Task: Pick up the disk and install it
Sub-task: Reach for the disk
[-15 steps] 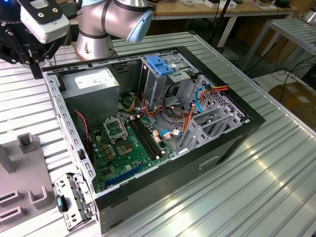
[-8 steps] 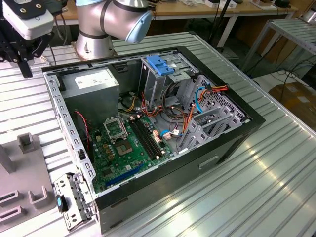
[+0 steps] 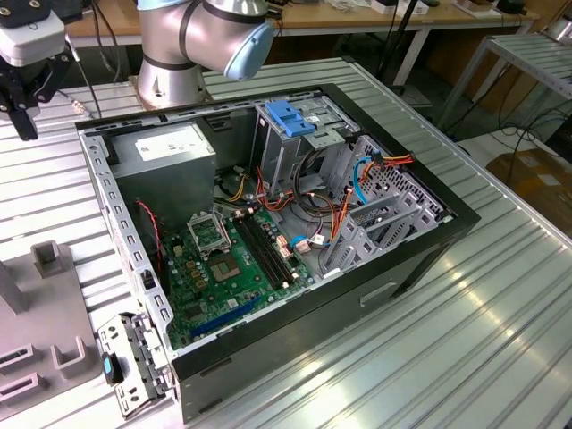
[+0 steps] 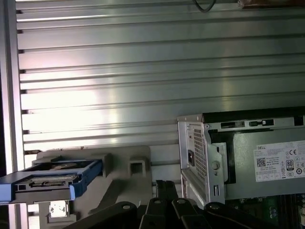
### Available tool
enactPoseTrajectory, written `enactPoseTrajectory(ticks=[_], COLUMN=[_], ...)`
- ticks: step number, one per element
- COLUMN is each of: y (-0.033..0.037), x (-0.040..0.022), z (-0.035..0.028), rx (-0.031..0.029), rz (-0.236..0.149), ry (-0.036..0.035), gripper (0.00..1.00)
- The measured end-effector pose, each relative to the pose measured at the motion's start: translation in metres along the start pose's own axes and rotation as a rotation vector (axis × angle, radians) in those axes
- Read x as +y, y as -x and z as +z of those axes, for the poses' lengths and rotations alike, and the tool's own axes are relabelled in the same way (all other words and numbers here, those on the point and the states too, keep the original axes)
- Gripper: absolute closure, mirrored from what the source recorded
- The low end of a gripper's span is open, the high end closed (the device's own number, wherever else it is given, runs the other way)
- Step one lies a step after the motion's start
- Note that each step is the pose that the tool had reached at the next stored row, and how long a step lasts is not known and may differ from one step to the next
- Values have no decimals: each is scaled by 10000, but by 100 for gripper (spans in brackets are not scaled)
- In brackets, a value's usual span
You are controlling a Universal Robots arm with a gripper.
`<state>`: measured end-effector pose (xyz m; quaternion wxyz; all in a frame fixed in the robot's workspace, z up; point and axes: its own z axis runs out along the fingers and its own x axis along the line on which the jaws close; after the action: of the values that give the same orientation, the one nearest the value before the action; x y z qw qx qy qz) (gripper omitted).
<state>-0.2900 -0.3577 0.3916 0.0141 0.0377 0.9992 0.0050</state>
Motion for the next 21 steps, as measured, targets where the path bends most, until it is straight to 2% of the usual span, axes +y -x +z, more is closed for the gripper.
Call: enactPoseTrajectory(ticks=[3,5,7,21], y=[-105,-203,-242,-378], x=[10,9,7,-3], z=[-2,-2,-3,-6], rx=[1,0,0,-1], rz=[1,1,0,1], ry=[-1,0,0,1], gripper=[89,89,89,89])
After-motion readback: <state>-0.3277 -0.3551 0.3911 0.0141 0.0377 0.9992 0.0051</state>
